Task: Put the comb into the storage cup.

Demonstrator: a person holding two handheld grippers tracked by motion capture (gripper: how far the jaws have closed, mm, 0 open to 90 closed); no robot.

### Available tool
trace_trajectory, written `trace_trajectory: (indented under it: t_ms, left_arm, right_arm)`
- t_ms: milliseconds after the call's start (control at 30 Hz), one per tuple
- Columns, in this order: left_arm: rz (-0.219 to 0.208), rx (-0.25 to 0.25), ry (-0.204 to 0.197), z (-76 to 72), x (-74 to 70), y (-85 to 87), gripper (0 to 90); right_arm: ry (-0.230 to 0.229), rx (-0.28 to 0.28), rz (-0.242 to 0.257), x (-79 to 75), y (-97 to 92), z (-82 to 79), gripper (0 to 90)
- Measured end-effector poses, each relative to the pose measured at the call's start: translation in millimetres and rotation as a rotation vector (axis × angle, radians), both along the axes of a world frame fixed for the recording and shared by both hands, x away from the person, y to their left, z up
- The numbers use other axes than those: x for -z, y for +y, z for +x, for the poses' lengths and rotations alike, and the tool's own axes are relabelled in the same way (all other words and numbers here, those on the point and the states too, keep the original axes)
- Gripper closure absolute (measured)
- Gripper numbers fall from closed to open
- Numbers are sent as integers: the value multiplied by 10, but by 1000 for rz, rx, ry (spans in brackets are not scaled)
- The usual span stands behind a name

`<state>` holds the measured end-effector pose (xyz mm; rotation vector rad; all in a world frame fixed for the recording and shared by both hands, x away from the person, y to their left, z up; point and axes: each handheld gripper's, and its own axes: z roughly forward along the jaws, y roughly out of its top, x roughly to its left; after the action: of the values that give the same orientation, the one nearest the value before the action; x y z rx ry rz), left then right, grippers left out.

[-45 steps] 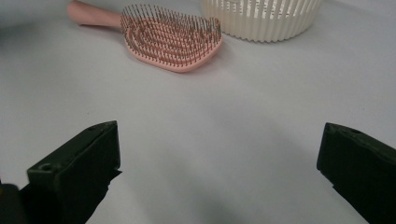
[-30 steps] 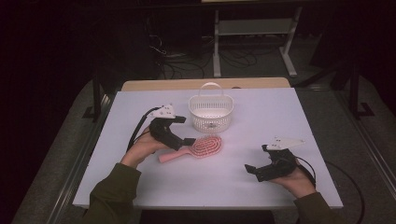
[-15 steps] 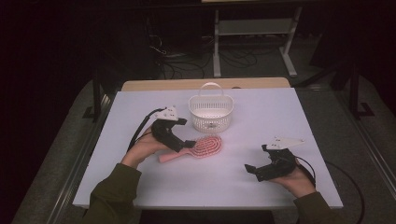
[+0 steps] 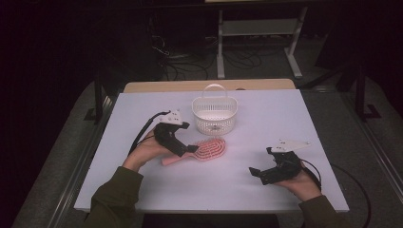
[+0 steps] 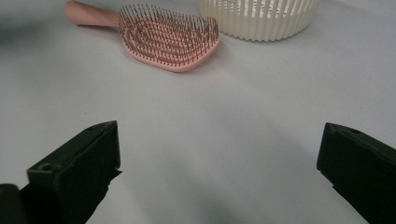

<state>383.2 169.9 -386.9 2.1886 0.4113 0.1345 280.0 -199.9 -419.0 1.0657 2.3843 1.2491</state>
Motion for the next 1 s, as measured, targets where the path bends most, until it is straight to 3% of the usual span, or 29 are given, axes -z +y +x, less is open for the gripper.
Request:
trace_trajectory:
  t_ms: [667,1000]
  left_arm:
    - [63,15,11,-4,53,-16,1]
    - [127,25,18,-6,101,-34,1]
  right_arm:
    - [3,-1,0,3,0,4,0]
    - [4,0,1,1,-2,3,0]
